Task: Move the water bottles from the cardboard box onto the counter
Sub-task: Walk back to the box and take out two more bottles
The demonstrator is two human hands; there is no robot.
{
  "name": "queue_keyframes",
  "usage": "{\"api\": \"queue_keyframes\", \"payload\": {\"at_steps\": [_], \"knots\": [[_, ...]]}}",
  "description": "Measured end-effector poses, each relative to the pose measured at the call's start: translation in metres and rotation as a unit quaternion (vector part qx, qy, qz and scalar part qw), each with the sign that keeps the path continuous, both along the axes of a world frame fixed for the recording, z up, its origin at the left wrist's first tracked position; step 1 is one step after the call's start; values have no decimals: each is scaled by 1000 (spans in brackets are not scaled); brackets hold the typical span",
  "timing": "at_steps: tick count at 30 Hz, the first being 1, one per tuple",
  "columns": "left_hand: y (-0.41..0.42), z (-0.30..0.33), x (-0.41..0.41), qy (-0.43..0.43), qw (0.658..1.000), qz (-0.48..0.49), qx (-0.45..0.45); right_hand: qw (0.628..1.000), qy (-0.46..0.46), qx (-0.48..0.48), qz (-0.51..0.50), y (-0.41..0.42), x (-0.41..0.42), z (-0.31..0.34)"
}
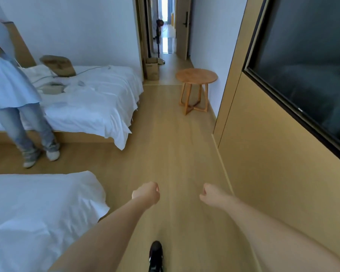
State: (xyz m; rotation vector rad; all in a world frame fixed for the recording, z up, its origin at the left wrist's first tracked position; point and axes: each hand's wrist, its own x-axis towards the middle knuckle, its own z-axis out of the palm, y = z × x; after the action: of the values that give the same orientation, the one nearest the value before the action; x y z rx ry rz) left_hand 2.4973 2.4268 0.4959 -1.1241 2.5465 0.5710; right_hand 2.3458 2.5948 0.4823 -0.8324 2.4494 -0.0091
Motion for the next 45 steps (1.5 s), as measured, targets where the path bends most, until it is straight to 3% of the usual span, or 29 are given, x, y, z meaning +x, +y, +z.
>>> {"api": "queue_keyframes", "payload": {"at_steps": [9,15,27,34,45], "knots": [[-203,13,-172,-37,999,-35,19,999,-24,2,-44,-185,-163,1],[-288,14,-285,-44,996,-58,42,996,-56,19,-61,-271,-265,-3],[-460,10,-540,-31,998,0,47,998,-56,18,29,-471,-542,14],[-567,10,-651,-31,998,32,46,996,-40,20,78,-587,-660,31],[-788,-4,-872,-21,998,22,60,996,-29,13,78,-793,-864,26]]}}
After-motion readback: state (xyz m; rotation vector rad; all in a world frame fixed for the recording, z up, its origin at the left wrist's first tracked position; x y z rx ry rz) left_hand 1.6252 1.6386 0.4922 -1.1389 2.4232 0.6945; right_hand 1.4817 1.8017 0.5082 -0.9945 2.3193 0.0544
